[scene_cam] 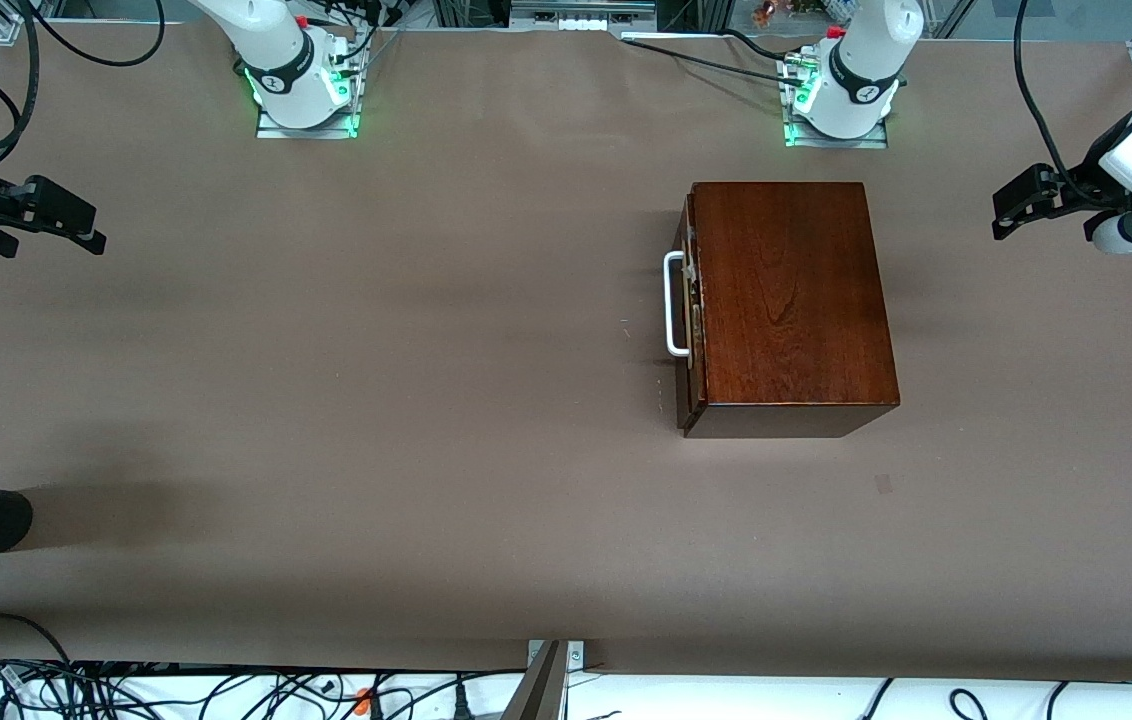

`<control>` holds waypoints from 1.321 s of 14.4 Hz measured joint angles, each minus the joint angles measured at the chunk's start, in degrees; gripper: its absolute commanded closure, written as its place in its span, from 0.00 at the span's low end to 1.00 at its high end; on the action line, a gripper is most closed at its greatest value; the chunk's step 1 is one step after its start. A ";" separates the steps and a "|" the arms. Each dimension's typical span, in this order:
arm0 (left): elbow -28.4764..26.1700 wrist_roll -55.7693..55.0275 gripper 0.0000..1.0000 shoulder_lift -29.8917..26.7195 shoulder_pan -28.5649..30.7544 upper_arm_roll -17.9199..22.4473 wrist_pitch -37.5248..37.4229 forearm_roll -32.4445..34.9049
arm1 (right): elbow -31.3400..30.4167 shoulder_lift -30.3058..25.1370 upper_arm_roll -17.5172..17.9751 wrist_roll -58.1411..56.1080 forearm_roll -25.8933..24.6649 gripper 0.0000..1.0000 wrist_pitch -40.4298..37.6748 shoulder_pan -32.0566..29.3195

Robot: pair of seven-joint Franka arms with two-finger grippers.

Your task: Open drawer, take yellow block, close drawer

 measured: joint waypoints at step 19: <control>0.03 0.31 0.00 0.34 -0.33 -0.34 -3.05 0.00 | 0.00 0.00 0.54 0.00 0.02 0.00 0.05 0.06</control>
